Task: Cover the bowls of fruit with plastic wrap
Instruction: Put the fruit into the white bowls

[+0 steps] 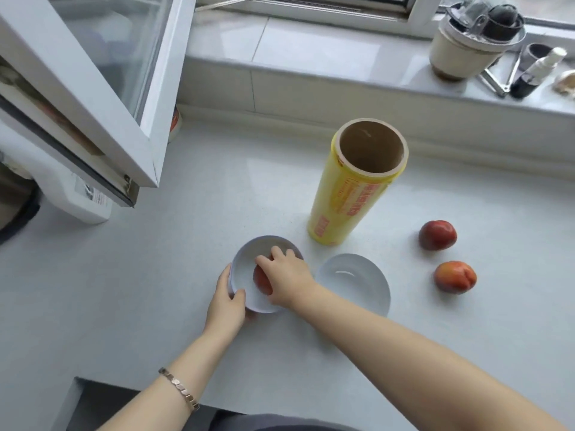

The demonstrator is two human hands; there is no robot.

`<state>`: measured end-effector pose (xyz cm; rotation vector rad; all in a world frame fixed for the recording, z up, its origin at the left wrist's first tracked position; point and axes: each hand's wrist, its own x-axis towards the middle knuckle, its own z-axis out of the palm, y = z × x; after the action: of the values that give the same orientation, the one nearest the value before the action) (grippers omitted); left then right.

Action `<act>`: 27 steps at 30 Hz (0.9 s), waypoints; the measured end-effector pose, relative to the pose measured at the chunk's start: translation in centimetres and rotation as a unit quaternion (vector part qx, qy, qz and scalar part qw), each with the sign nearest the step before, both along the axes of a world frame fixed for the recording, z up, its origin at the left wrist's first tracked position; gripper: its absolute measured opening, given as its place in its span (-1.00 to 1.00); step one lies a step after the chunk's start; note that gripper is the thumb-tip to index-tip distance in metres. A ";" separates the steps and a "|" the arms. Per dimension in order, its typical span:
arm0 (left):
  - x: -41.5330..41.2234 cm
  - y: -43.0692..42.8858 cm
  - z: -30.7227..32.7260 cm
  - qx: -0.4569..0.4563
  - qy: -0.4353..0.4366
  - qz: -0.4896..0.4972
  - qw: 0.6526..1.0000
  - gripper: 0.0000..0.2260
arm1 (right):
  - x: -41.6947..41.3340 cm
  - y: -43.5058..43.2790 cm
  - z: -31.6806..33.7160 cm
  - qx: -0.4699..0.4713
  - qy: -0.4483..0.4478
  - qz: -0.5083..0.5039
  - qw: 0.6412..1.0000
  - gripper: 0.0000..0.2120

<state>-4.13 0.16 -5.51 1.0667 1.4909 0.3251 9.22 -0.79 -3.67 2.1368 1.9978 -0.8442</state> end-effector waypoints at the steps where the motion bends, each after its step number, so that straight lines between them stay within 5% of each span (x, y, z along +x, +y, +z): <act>1: 0.1 0.0 -0.1 0.009 0.003 0.004 1.000 -0.48 | 0.3 -0.3 -0.1 0.001 0.017 -0.010 1.000 -0.47; 7: 1.4 0.6 0.4 0.075 0.049 0.021 0.996 -0.50 | 3.8 -5.2 2.2 0.162 0.129 -0.122 0.971 -0.65; 10: 1.8 2.0 0.3 0.091 0.073 0.033 0.993 -0.52 | 8.0 -9.1 1.8 0.204 0.096 -0.199 0.954 -0.69; 18: 4.3 1.0 2.9 0.167 0.192 0.030 0.967 -0.51 | 18.0 -17.0 -0.6 0.133 -0.095 -0.405 0.900 -0.72; 22: 6.6 -3.5 3.3 0.311 0.150 -0.127 0.930 -0.45 | 19.4 -17.2 -1.6 0.085 -0.106 -0.456 0.879 -0.60; 27: 9.5 -5.4 2.5 0.098 0.107 -0.273 0.951 -0.52 | 21.0 -15.8 -2.4 0.049 -0.032 -0.526 0.848 -0.42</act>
<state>5.42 -5.26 -3.03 1.6648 1.2998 -0.0397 30.22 -16.60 -6.08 3.2351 0.6772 -0.7016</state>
